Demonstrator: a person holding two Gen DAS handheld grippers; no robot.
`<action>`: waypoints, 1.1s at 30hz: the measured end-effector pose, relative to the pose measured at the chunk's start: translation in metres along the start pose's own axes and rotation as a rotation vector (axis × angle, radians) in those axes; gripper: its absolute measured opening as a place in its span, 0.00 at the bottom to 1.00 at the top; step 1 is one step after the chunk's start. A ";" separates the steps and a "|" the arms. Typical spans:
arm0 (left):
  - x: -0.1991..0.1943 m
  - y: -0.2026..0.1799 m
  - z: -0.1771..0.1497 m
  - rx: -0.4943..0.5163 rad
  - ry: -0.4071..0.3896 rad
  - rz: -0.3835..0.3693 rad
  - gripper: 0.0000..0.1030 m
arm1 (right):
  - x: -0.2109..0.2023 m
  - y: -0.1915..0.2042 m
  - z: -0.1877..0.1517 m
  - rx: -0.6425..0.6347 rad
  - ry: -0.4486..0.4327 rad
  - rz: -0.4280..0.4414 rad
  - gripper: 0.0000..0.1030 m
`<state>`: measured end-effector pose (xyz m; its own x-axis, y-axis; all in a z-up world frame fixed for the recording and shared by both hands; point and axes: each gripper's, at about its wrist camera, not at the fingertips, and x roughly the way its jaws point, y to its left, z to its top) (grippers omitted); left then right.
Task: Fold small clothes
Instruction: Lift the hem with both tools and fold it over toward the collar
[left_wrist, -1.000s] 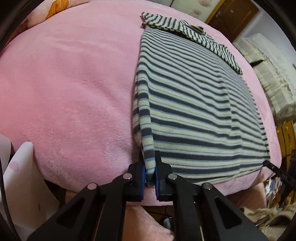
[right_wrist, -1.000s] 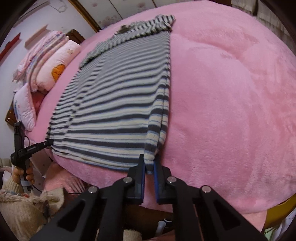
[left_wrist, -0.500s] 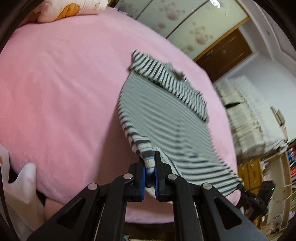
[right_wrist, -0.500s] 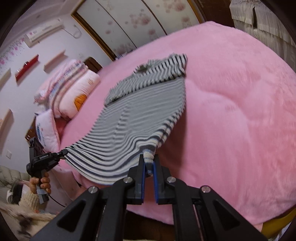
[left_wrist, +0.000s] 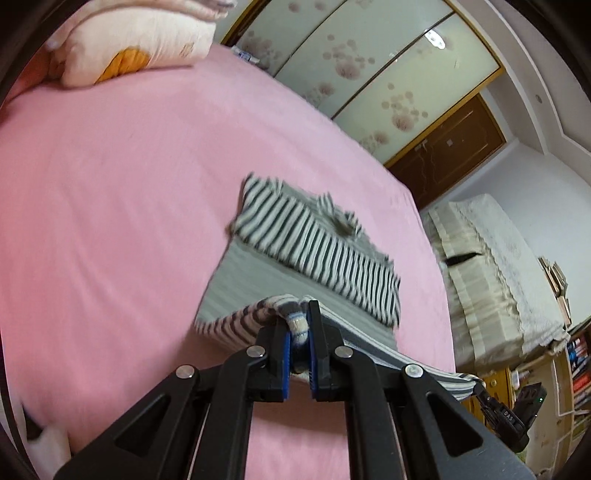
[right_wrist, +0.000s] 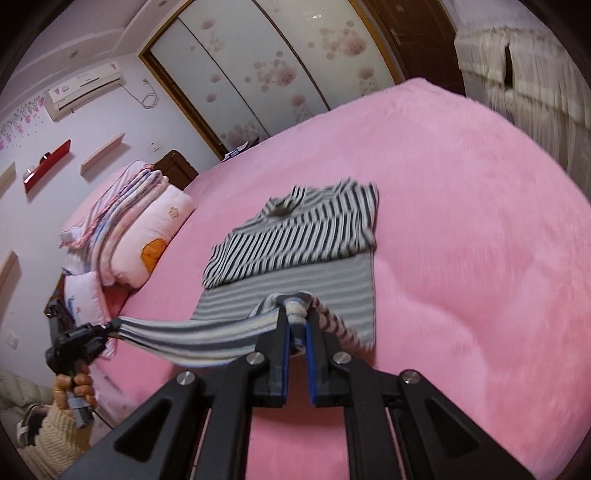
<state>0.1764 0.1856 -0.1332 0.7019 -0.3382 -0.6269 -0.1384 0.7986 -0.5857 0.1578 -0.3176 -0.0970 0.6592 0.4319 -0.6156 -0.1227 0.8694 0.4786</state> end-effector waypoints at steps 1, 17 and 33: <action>0.006 -0.005 0.012 0.006 -0.012 0.005 0.05 | 0.009 0.002 0.014 -0.009 -0.005 -0.017 0.07; 0.181 -0.058 0.163 0.063 -0.054 0.166 0.05 | 0.177 -0.022 0.176 0.010 -0.027 -0.204 0.07; 0.326 -0.023 0.202 -0.014 -0.030 0.258 0.05 | 0.303 -0.067 0.210 0.040 0.043 -0.297 0.07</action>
<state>0.5500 0.1573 -0.2203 0.6624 -0.1090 -0.7412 -0.3249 0.8497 -0.4153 0.5214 -0.2958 -0.1843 0.6301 0.1710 -0.7575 0.1003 0.9494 0.2977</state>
